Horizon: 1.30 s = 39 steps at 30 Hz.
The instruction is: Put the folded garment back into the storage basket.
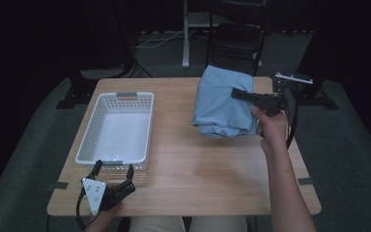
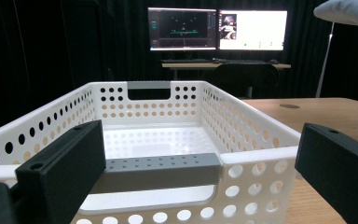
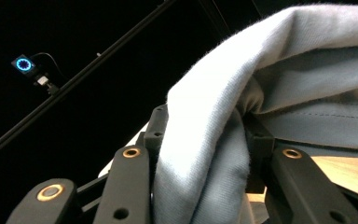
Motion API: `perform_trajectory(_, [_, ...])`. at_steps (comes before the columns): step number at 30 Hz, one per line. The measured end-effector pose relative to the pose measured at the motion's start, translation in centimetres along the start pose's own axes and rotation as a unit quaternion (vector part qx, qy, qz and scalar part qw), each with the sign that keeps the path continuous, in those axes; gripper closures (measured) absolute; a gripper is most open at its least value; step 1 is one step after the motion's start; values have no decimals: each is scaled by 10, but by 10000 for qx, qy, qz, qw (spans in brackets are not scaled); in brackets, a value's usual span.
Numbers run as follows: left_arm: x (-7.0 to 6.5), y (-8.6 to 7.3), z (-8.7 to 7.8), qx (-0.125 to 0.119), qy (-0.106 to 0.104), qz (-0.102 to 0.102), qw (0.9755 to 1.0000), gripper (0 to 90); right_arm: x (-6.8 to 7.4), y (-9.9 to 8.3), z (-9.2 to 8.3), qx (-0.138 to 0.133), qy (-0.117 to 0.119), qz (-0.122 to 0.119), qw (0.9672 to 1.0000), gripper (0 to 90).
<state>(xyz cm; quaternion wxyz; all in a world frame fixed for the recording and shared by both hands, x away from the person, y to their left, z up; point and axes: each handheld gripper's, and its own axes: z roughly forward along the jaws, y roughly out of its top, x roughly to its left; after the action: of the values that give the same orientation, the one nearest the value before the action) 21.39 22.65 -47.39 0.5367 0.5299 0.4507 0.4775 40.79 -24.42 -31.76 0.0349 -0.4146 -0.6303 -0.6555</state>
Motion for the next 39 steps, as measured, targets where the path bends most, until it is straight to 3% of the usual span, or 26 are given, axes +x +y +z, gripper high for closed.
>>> perform_trajectory(21, [0,0,0,0,4,8,10000,30,22,3,49,88,498,-87,9987,637])
perform_trajectory(39, [0,0,0,2,17,9,10000,30,43,-4,112,174,933,-99,9954,637])
